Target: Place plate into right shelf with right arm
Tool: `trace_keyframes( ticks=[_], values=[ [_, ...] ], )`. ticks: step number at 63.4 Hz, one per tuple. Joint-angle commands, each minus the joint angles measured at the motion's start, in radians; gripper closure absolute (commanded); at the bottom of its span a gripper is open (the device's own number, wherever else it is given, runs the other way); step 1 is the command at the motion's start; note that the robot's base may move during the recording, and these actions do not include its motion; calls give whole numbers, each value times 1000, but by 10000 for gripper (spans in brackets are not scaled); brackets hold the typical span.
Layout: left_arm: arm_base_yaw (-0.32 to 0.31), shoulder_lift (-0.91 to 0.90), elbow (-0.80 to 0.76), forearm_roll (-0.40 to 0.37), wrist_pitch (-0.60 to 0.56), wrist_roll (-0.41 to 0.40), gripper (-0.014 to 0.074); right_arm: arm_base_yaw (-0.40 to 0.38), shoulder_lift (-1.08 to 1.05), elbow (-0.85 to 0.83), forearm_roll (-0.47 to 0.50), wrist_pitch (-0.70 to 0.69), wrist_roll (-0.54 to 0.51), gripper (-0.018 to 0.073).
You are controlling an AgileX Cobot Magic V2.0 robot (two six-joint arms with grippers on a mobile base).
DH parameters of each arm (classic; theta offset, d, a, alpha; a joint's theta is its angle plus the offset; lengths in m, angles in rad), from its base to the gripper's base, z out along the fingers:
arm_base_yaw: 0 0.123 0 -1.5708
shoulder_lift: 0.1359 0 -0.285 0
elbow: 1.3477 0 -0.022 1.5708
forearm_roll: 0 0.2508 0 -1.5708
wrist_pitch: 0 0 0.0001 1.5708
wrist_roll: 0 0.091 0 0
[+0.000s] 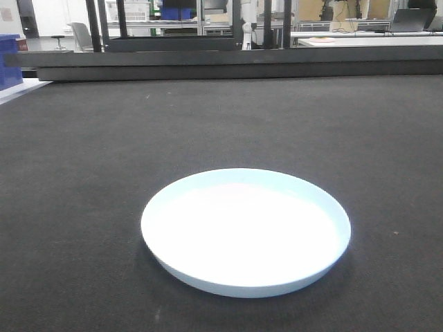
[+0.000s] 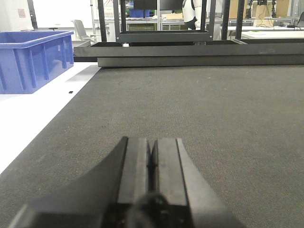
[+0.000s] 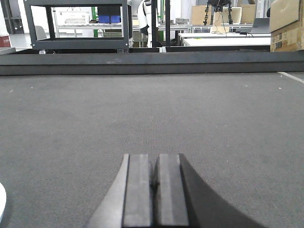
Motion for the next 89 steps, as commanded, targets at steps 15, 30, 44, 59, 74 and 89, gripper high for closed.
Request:
trace_keyframes(
  ticks=[15, 30, 44, 59, 74, 89],
  values=[
    [-6, -6, 10, -6, -88, -1, 643, -4, -13, -4, -1, -100, -3, 505],
    [-6, -6, 10, -6, -88, -1, 643, -4, -13, -4, -7, -127, -12, 505],
    [-6, -6, 10, -6, -88, -1, 643, -4, -13, -15, 11, -496, -11, 505],
    [-6, -6, 10, -6, -88, -1, 643, -4, 9, -252, 11, -390, -11, 505],
    [-6, -6, 10, -6, -88, -1, 643, -4, 180, -549, 49, 89, -2, 505],
    [-6, -6, 10, -6, -88, -1, 643, -4, 431, -734, 167, 481, -2, 505]
  ],
)
